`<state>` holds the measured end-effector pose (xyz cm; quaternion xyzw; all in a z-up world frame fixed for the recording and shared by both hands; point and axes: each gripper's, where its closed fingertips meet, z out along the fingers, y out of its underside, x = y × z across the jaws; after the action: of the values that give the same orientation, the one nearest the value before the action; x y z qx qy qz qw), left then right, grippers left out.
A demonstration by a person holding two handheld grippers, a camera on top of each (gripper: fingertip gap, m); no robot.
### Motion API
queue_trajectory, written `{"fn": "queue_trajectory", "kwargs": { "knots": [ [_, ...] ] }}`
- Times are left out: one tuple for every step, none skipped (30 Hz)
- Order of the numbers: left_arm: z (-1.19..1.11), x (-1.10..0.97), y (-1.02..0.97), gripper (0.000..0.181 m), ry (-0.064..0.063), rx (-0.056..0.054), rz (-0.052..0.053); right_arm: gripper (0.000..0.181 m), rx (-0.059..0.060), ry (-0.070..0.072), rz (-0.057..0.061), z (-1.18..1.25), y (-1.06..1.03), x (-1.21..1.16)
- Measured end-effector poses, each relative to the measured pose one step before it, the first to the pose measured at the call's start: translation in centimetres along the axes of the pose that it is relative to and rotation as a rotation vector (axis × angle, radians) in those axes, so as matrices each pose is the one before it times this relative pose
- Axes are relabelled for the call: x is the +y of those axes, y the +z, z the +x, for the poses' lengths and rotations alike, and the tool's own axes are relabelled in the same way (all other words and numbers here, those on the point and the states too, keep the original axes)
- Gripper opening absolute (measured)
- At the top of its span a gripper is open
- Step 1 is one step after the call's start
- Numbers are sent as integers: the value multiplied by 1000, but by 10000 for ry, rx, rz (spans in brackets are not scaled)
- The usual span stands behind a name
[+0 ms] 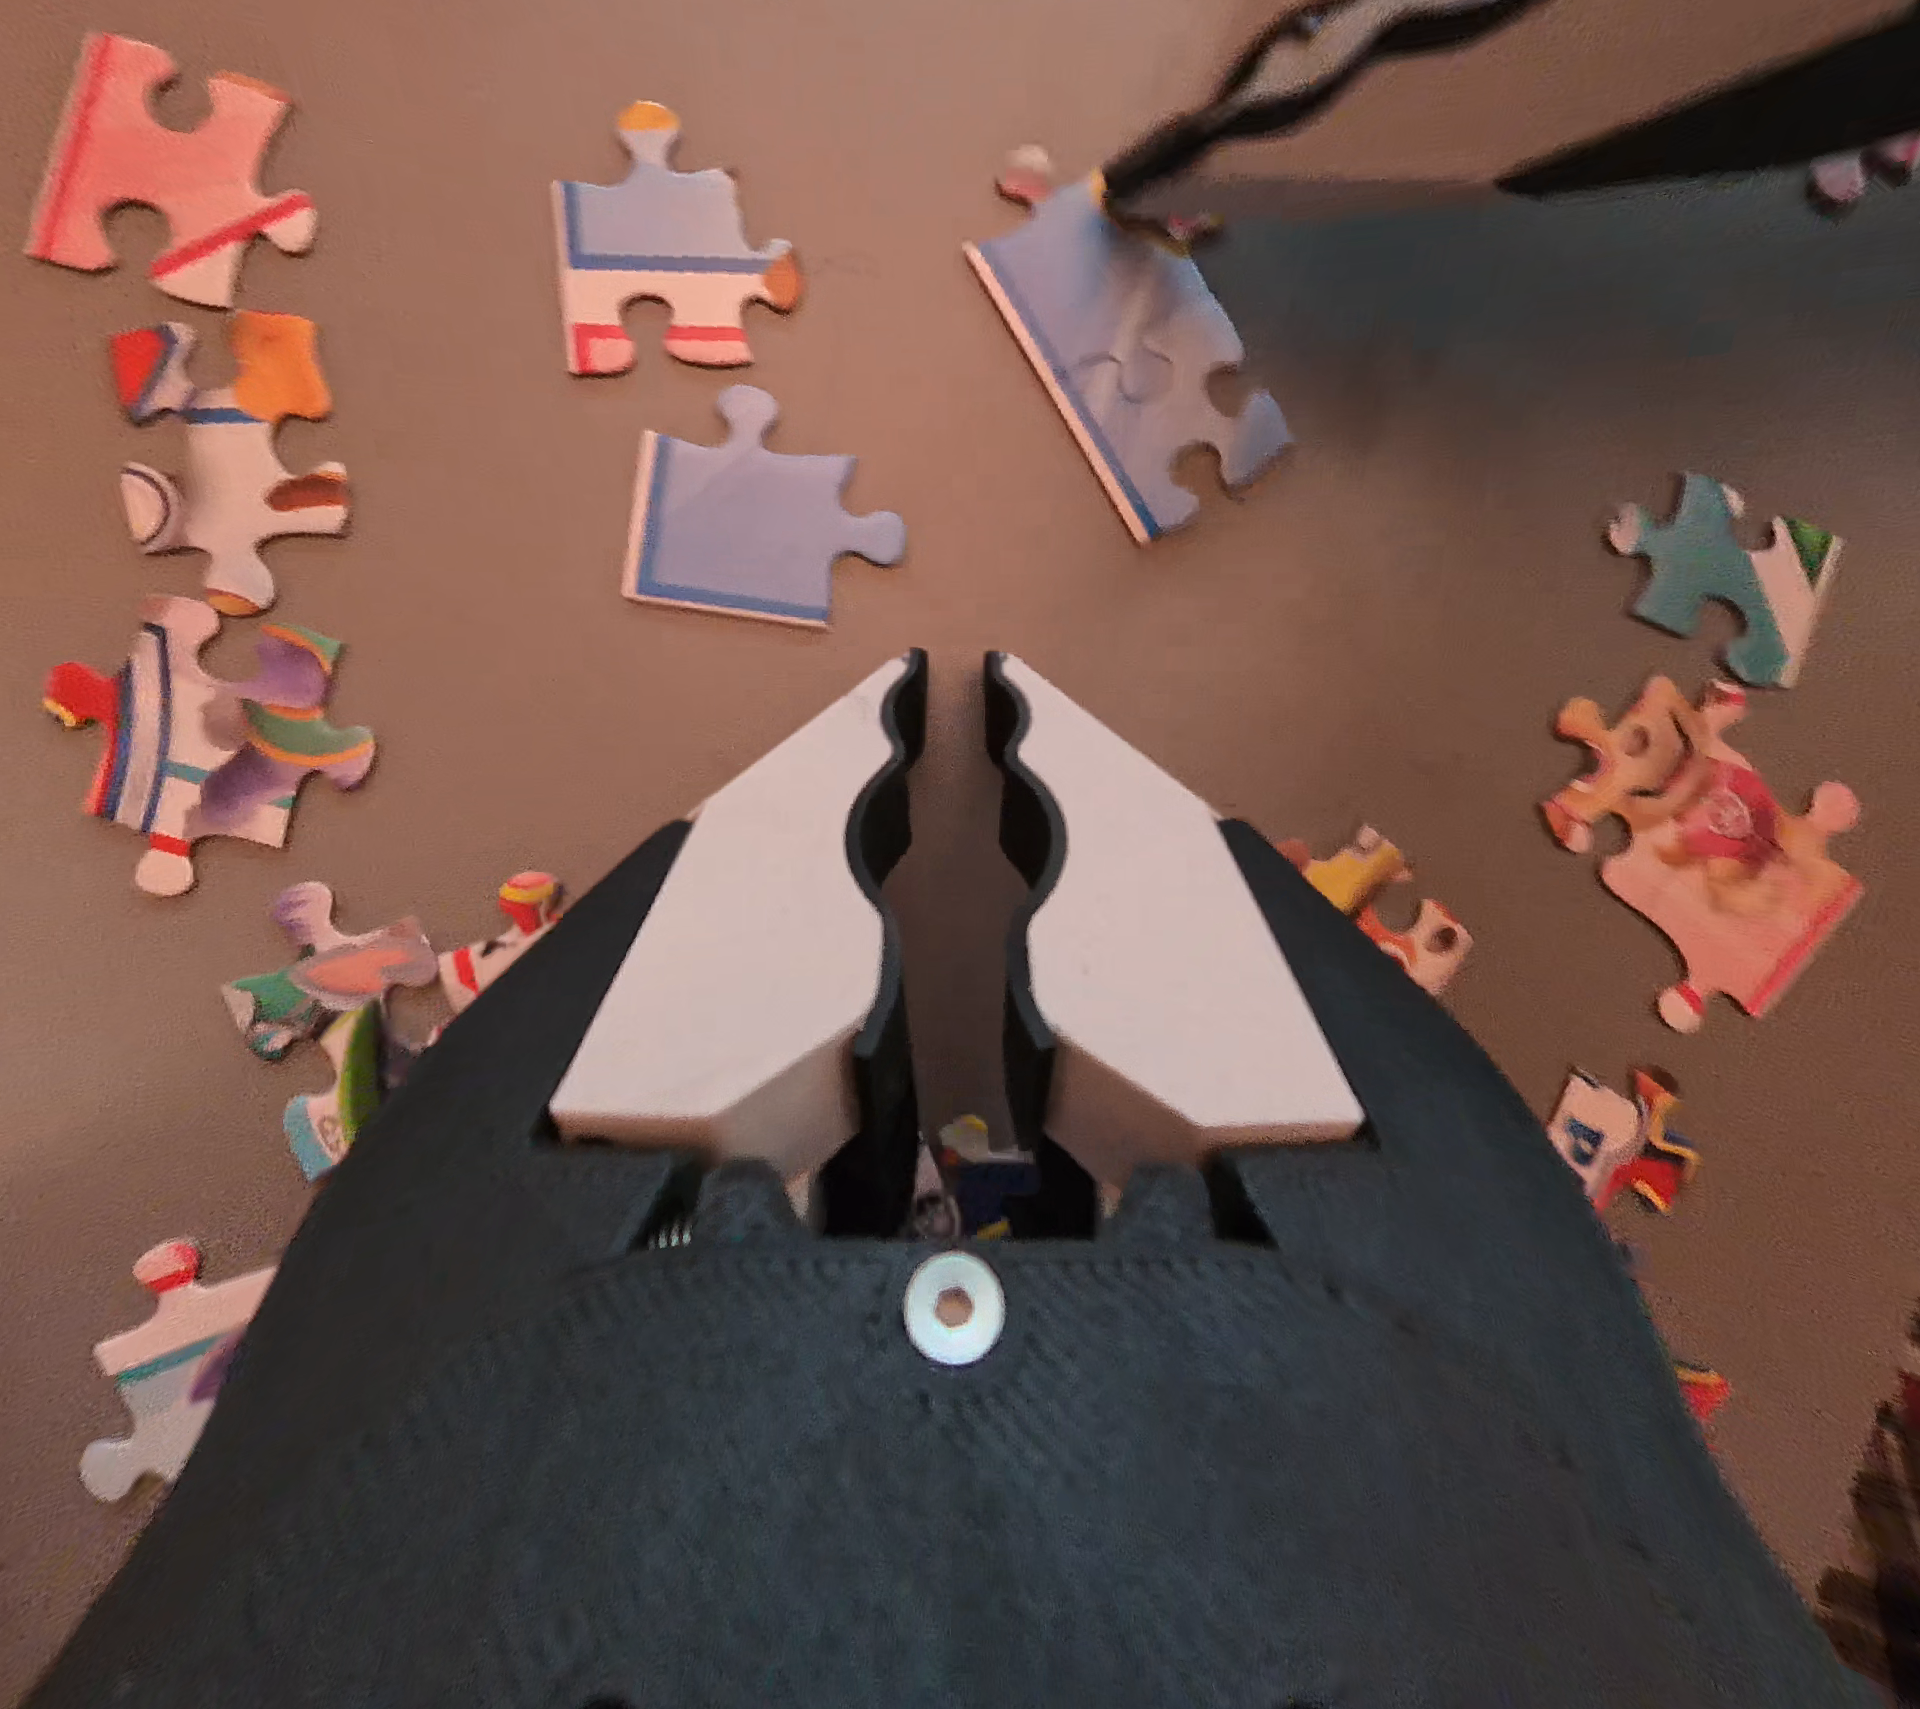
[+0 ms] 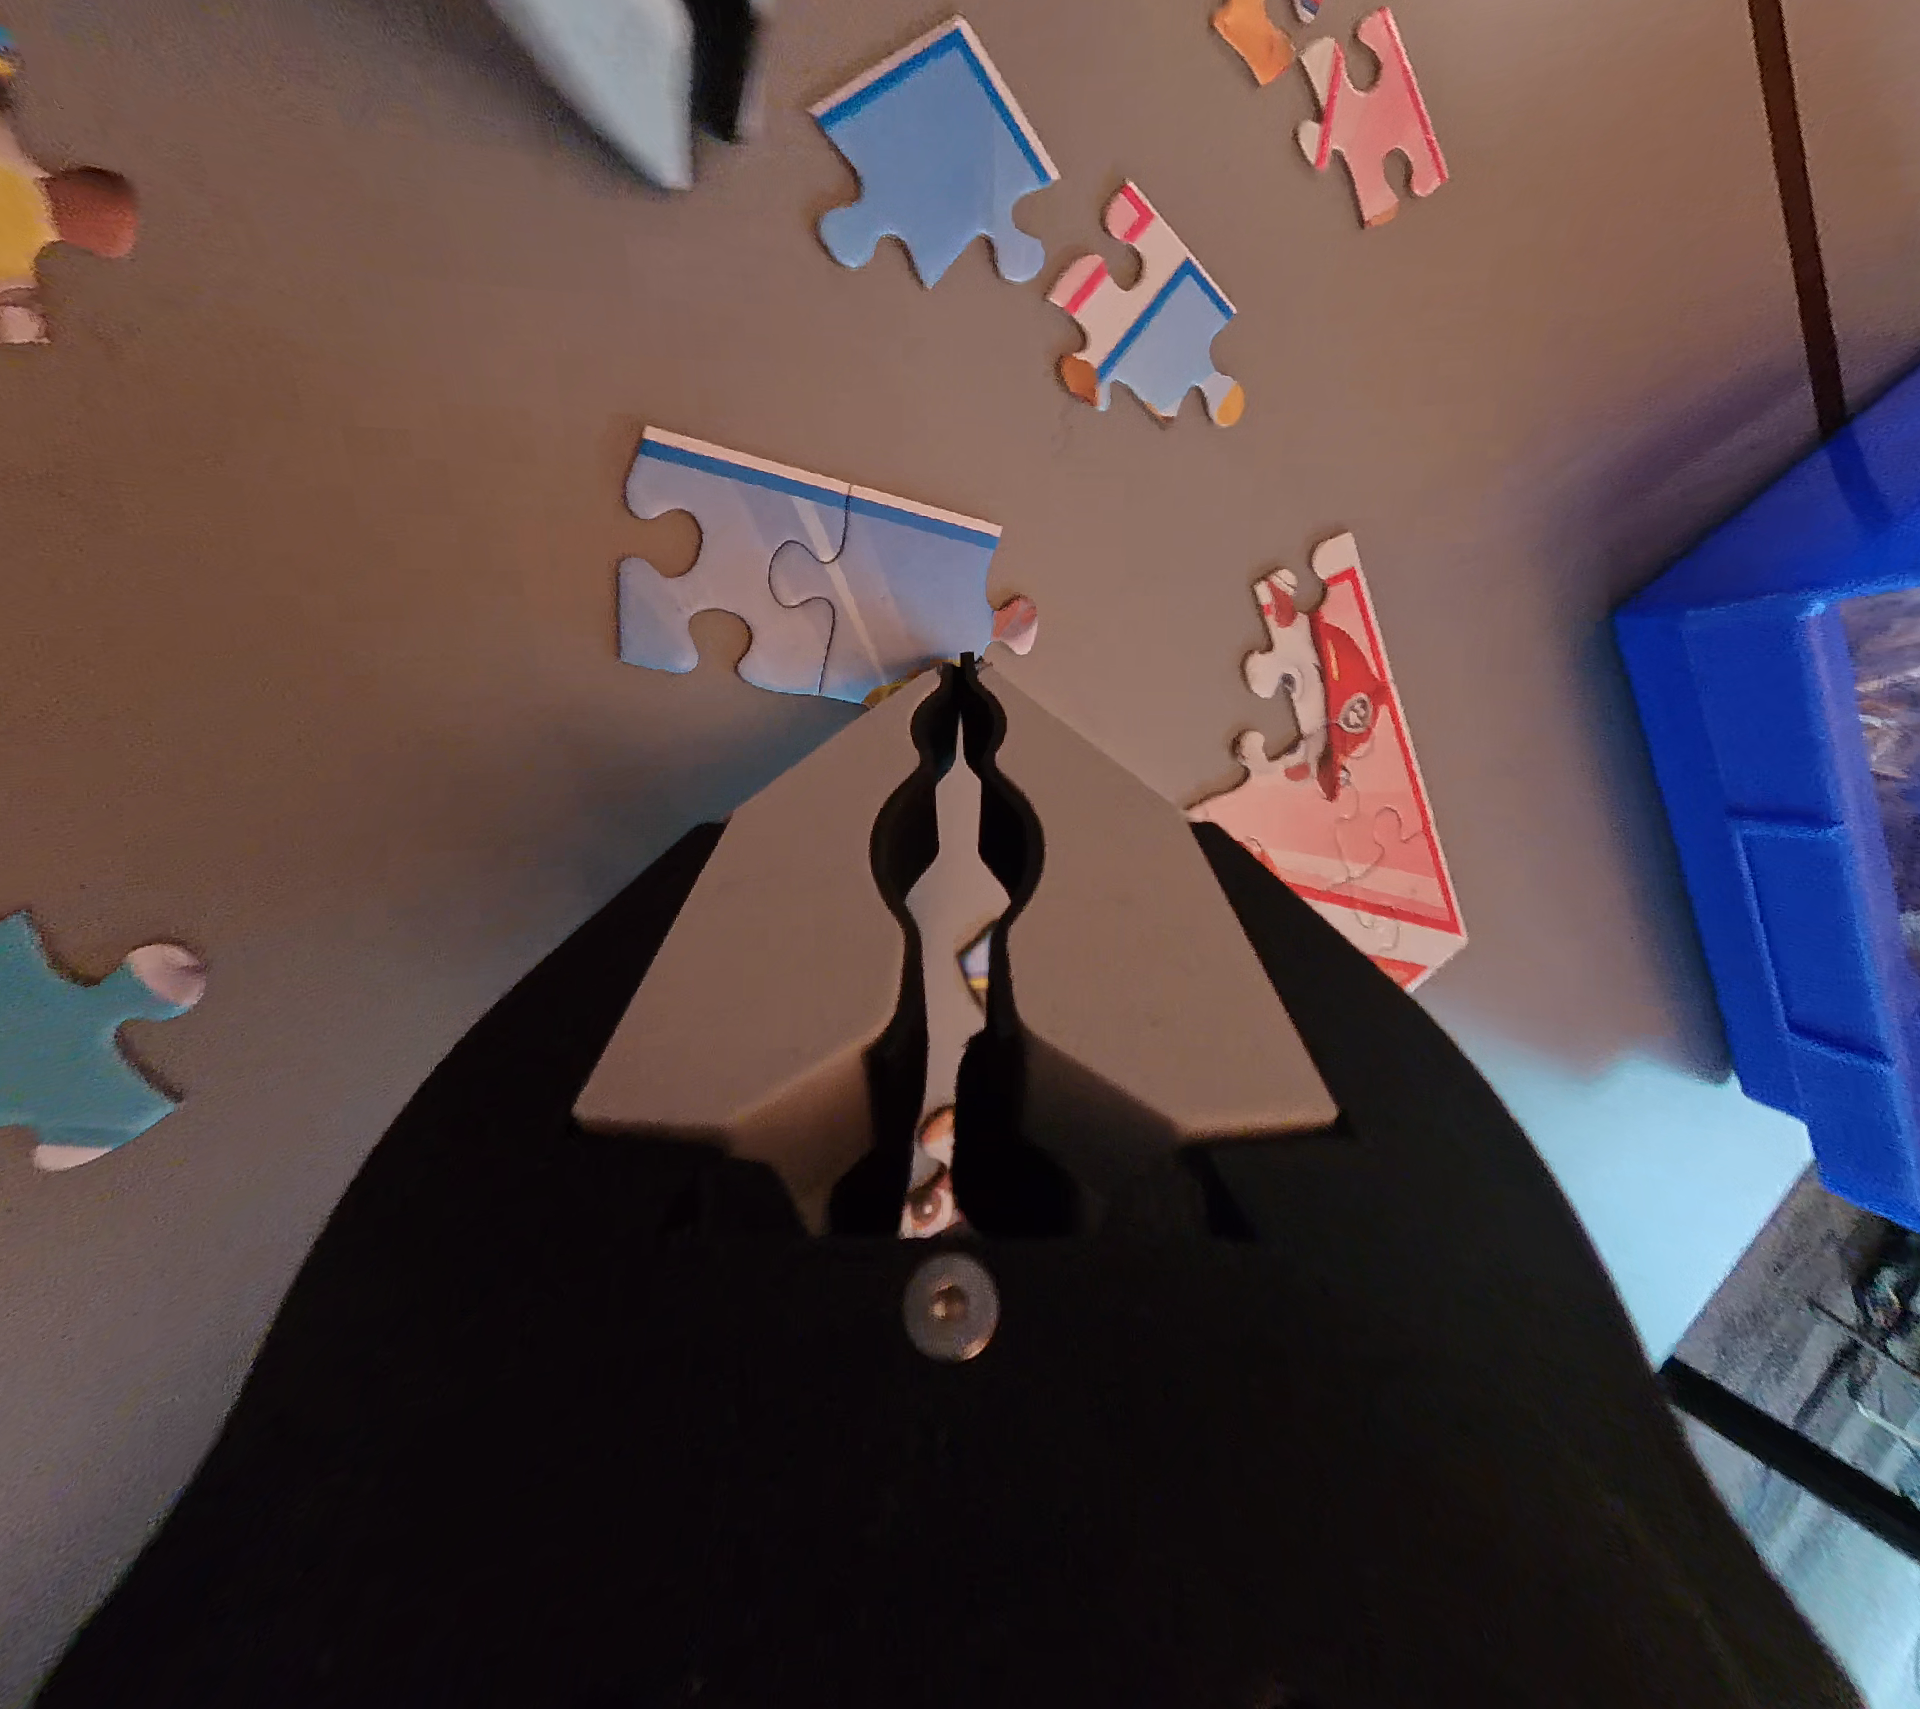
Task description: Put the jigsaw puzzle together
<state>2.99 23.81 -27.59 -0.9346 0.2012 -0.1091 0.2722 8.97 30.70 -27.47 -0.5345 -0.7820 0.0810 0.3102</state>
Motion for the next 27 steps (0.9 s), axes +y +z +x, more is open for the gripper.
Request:
{"fn": "queue_trajectory", "kwargs": {
  "knots": [
    [37,50,-245,16,56,-38,-70,0,144,50,-121,290,67,140],
    [-306,-534,-314,18,38,-150,277,0,154,166,-126,346,91,149],
    [-464,-631,-189,21,40,-174,278,0,136,257,-161,357,82,176],
    [-514,-229,91,30,57,-185,-7,0,-68,110,-24,-26,-54,-82],
    [-470,-95,338,38,118,-151,-99,2,-156,-75,202,-294,-180,-411],
    [-369,-77,439,40,121,-76,-63,3,-154,-108,212,-346,-194,-428],
    [-428,109,501,42,23,-69,-145,5,-179,-118,13,-333,-104,-113],
    [-342,-250,267,40,49,-31,97,7,-226,-153,-100,-379,-54,119],
    [-131,-134,158,41,-83,117,-5,10,-308,-122,-23,-502,-87,91],
    [6,-90,19,39,-61,148,9,10,-320,-7,126,-500,-177,-82],
    [-6,45,-34,39,-11,50,-46,11,-379,91,152,-565,-117,-99],
    [67,45,-15,39,9,-7,-6,11,-228,125,88,-301,1,-8],
    [159,71,-19,40,26,-16,1,14,-52,146,43,25,77,25],
    [294,102,-53,39,66,23,-33,13,65,244,37,221,100,-28],
    [345,105,-63,35,93,44,-46,12,126,350,10,313,178,-54],
    [318,85,-48,33,29,53,-11,7,18,342,48,82,223,-163],
    [328,103,-66,31,-12,59,9,1,-89,223,100,-208,175,-262],
    [409,154,-97,30,-13,61,10,1,5,268,24,-45,122,-202],
    [536,180,-98,28,23,86,15,1,-74,331,-60,-55,73,-113],
    [549,195,-107,28,30,46,-8,4,-216,148,-53,-213,-5,-112],
    [548,268,-166,28,37,45,-64,12,-295,11,19,-309,-73,-208],
    [507,350,-221,25,32,47,-120,16,-179,0,112,-136,-111,-271],
    [385,355,-215,22,-2,9,-111,18,-101,-133,32,-80,-87,-103],
    [383,283,-179,21,-44,44,-61,22,-96,-331,-144,-218,-11,135],
    [461,237,-149,21,9,111,-40,25,-76,-385,-103,-334,15,132],
    [314,223,-123,21,37,46,-56,26,-60,-268,-11,-343,3,-26],
    [179,176,-96,21,48,-8,-55,31,-2,-132,-56,-212,74,-7]
  ]
}}
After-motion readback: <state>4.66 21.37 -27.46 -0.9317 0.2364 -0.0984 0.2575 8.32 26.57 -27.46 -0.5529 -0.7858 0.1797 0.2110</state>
